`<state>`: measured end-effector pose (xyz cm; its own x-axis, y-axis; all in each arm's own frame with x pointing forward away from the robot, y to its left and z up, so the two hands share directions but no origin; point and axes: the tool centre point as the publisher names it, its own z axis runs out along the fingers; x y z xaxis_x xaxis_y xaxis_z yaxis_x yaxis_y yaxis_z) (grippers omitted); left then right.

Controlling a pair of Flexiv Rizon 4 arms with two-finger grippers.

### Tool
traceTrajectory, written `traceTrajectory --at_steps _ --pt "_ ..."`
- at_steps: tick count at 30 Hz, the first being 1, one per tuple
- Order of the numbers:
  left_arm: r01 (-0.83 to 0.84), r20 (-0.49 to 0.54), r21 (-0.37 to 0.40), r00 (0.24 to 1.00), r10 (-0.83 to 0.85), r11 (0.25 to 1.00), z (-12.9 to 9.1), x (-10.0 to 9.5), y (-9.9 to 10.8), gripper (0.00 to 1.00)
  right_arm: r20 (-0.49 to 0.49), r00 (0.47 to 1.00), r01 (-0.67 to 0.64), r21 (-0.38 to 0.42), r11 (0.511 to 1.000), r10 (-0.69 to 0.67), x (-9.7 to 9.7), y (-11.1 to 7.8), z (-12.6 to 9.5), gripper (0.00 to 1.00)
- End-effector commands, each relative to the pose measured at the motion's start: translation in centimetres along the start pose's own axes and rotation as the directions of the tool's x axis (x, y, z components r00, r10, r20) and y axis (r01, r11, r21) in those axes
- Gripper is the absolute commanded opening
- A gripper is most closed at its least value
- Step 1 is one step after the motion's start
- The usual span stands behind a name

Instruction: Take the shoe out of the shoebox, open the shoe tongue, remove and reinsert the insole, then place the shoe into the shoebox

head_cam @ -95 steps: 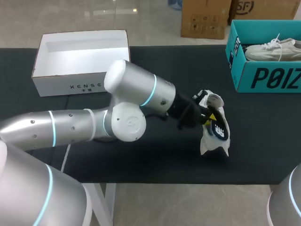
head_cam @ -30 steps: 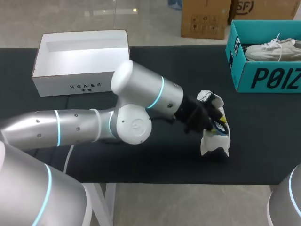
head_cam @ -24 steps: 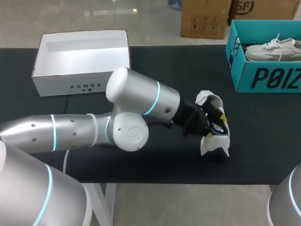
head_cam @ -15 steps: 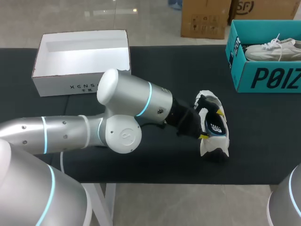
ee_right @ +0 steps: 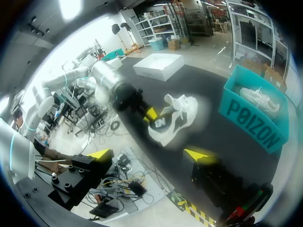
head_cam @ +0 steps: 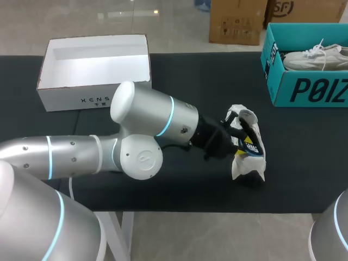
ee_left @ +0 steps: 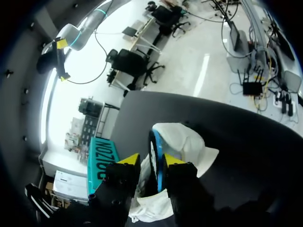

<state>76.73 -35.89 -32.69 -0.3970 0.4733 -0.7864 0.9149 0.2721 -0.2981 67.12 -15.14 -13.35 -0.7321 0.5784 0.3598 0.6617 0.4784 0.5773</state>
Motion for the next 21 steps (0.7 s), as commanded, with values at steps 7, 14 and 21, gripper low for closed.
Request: traceTrajectory --at_steps 7,14,21 --pt "-0.028 0.003 0.012 1.0 0.028 1.0 0.8 -0.6 0.4 0.0 0.0 1.0 -0.001 0.003 1.0 0.001 -0.1 0.0 0.0 1.0" --pt "-0.06 -0.015 0.014 0.998 0.06 0.998 1.6 -1.0 1.7 0.0 0.0 1.0 -0.001 0.003 1.0 0.001 -0.1 0.0 0.0 1.0" --pt "-0.088 -0.023 0.006 0.996 0.088 0.996 2.6 -1.2 3.6 0.0 0.0 1.0 -0.001 0.003 1.0 0.001 -0.1 0.0 0.0 1.0"
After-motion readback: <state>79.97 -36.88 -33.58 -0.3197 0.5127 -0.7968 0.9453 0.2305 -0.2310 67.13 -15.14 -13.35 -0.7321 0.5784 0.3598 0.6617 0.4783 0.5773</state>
